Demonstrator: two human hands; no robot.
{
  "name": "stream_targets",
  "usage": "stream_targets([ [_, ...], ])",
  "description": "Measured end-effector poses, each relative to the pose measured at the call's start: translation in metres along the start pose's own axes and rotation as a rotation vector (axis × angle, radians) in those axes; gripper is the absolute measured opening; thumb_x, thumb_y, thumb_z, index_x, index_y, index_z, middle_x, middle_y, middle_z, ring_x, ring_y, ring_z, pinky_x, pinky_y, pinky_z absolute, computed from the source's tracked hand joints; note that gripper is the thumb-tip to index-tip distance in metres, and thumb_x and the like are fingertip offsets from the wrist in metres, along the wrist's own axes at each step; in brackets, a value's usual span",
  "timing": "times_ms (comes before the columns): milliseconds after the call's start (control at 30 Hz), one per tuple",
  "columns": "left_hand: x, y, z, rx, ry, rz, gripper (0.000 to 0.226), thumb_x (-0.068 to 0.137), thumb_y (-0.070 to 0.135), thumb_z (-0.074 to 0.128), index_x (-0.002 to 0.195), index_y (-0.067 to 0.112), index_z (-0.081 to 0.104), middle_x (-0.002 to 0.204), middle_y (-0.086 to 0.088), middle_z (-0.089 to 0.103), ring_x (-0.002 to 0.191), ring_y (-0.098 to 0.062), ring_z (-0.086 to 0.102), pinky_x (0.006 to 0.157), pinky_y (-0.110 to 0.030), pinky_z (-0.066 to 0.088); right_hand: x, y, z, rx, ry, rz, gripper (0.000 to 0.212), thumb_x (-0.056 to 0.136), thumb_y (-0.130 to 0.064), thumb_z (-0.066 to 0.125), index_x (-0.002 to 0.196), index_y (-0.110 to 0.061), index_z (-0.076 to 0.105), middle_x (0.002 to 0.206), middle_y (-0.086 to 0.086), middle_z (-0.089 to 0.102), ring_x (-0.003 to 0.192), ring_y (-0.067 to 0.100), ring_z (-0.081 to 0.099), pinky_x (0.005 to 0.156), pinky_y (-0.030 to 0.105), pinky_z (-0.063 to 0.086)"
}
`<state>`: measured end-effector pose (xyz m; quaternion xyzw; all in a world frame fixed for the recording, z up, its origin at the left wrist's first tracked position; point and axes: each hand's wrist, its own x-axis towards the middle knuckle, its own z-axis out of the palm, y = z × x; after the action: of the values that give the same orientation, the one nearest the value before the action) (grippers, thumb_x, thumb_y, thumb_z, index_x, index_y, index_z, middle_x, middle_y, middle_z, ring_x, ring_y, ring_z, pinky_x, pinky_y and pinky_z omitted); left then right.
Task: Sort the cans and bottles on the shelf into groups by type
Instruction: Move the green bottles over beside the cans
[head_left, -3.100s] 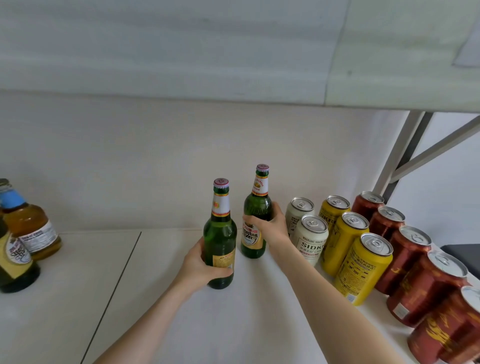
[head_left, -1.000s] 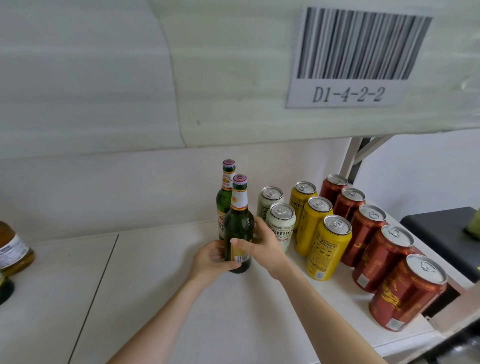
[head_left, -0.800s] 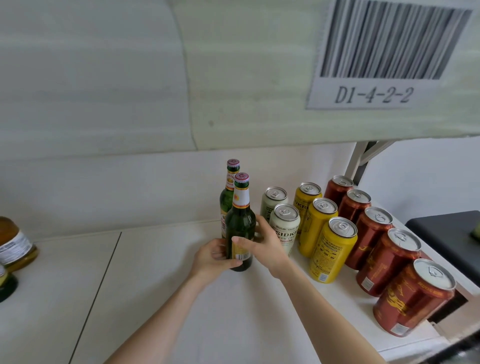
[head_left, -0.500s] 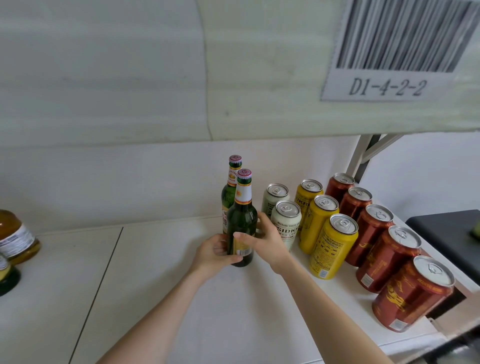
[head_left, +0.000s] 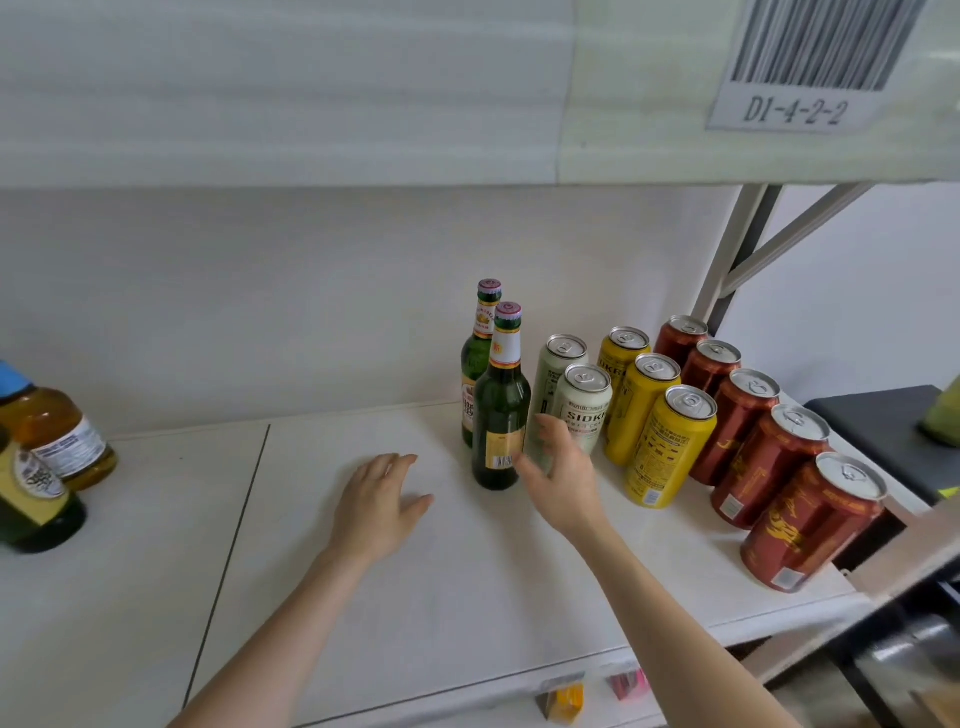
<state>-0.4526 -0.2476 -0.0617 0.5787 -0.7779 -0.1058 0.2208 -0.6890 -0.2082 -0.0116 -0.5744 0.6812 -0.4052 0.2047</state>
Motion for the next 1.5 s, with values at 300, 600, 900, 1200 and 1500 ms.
stream_targets([
  [300, -0.060, -0.007, -0.005, 0.353, -0.058, 0.053, 0.060, 0.092, 0.050, 0.050, 0.145, 0.023, 0.041, 0.155, -0.008, 0.036, 0.144, -0.027, 0.030, 0.116, -0.050, 0.019, -0.059, 0.004, 0.020, -0.642, -0.039, -0.154, 0.071, 0.090, -0.050, 0.054, 0.150, -0.020, 0.029, 0.150, 0.001, 0.040, 0.135, 0.025, 0.037, 0.105, 0.041, 0.035],
  [600, -0.114, -0.012, -0.032, 0.344, 0.033, 0.057, 0.060, 0.057, 0.035, 0.090, 0.110, 0.013, 0.073, 0.118, -0.015, 0.069, 0.110, -0.034, 0.066, 0.091, -0.059, 0.049, -0.100, -0.008, 0.026, -0.806, -0.108, -0.183, 0.073, 0.093, -0.050, 0.049, 0.153, -0.026, 0.017, 0.160, 0.004, 0.027, 0.146, 0.026, 0.022, 0.117, 0.047, 0.018],
  [900, -0.190, -0.036, -0.064, 0.381, 0.045, 0.033, 0.061, 0.088, 0.048, 0.057, 0.142, 0.021, 0.047, 0.152, -0.009, 0.041, 0.143, -0.027, 0.034, 0.116, -0.055, 0.021, -0.175, -0.047, 0.039, -0.866, -0.147, -0.259, 0.072, 0.096, -0.048, 0.045, 0.155, -0.027, 0.009, 0.163, 0.006, 0.014, 0.149, 0.026, 0.013, 0.118, 0.052, 0.011],
  [1200, -0.259, -0.073, -0.111, 0.402, 0.026, -0.009, 0.061, 0.096, 0.050, 0.044, 0.149, 0.023, 0.033, 0.158, -0.008, 0.029, 0.148, -0.028, 0.020, 0.118, -0.055, 0.012, -0.242, -0.094, 0.073, -0.828, -0.173, -0.303, 0.070, 0.096, -0.044, 0.047, 0.153, -0.024, 0.012, 0.161, 0.007, 0.018, 0.149, 0.026, 0.014, 0.118, 0.054, 0.010],
  [1500, -0.281, -0.154, -0.159, 0.428, -0.006, -0.024, 0.063, 0.096, 0.052, 0.040, 0.151, 0.026, 0.025, 0.161, -0.005, 0.022, 0.148, -0.026, 0.016, 0.120, -0.052, 0.010, -0.263, -0.153, 0.155, -0.819, -0.172, -0.275, 0.070, 0.097, -0.049, 0.044, 0.154, -0.026, 0.009, 0.163, 0.006, 0.014, 0.150, 0.028, 0.011, 0.119, 0.054, 0.007],
])
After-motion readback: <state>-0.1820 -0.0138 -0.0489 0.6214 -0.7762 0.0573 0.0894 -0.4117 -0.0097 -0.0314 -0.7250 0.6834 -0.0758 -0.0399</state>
